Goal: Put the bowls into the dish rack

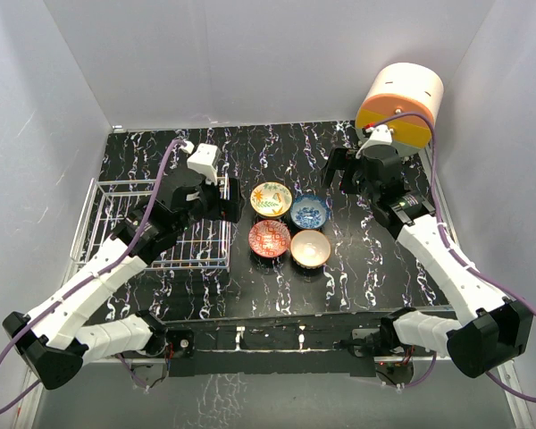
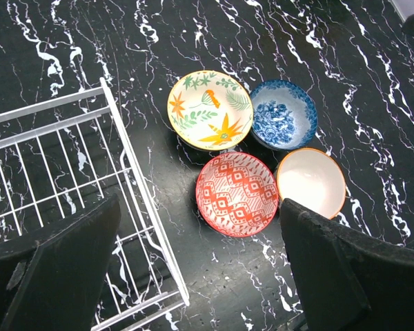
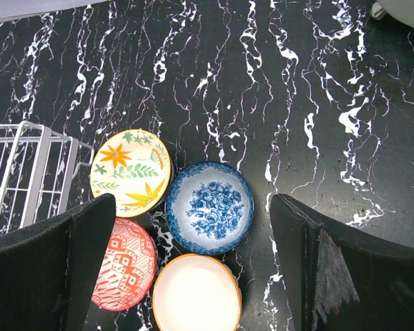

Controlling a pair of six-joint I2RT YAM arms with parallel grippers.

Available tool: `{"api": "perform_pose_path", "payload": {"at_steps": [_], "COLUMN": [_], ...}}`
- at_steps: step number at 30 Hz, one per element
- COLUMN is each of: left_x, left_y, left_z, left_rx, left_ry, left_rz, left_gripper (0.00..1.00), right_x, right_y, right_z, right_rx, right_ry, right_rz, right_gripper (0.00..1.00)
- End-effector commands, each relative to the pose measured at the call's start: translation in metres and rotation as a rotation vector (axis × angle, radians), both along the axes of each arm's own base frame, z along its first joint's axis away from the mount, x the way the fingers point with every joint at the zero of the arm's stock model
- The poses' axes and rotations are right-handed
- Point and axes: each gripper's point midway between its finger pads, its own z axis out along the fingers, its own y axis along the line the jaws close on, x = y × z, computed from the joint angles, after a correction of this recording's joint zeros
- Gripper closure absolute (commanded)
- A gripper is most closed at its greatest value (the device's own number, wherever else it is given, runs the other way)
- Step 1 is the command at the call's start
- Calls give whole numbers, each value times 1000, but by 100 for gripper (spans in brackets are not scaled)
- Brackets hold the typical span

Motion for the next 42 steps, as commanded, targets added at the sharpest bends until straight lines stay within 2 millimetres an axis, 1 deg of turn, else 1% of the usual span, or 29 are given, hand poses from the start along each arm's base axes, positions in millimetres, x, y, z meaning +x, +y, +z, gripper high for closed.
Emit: {"api": "perform_pose_path", "payload": {"at_steps": [1,4,6,9,11,12,15,17,19,21,24,25,26,28,30,34,37,40,42], "left_x": [-9,-15,-23,-44,-59,-67,-89,-98,-107,-113,-117,-119,-121,-122,-118,-116,-120,-119,-114], "left_y": [-8,-22,-35,-63,-80,-88,-108,-125,-143,-159,-181,-186,-194,-205,-213,-225,-232,-235,-237], "left_z": [9,4,3,3,-1,-5,-18,-27,-41,-57,-83,-83,-95,-104,-111,-126,-138,-150,-157], "left_rx": [-6,41,85,132,167,189,232,212,194,194,230,225,241,248,245,238,240,238,238], "left_ry": [-20,-25,-47,-98,-127,-140,-172,-177,-178,-177,-184,-195,-194,-203,-191,-152,-122,-99,-99], "left_rz": [-27,-55,-86,-167,-225,-249,-318,-374,-451,-524,-615,-648,-682,-726,-753,-799,-843,-864,-865], "left_gripper": [3,3,3,3,3,3,3,3,3,3,3,3,3,3,3,3,5,7,9], "right_x": [6,7,8,13,18,22,28,31,33,34,34,34,34,35,35,37,38,39,40], "right_y": [-6,-18,-23,-31,-41,-50,-69,-79,-86,-88,-87,-88,-88,-87,-86,-86,-88,-89,-91], "right_z": [43,35,33,26,16,11,-2,-11,-18,-22,-25,-26,-26,-27,-28,-33,-37,-40,-41], "right_rx": [24,-12,-24,-40,-42,-36,4,33,55,73,83,82,84,87,93,102,104,111,116], "right_ry": [-116,-101,-106,-81,-37,-16,31,54,69,72,75,76,76,78,79,89,95,100,99], "right_rz": [-47,-103,-125,-165,-205,-226,-249,-256,-260,-258,-252,-252,-250,-246,-240,-233,-237,-236,-235], "right_gripper": [1,1,2,2,2,2,2,2,2,2,1,2,2,2,2,2,2,2,2]}}
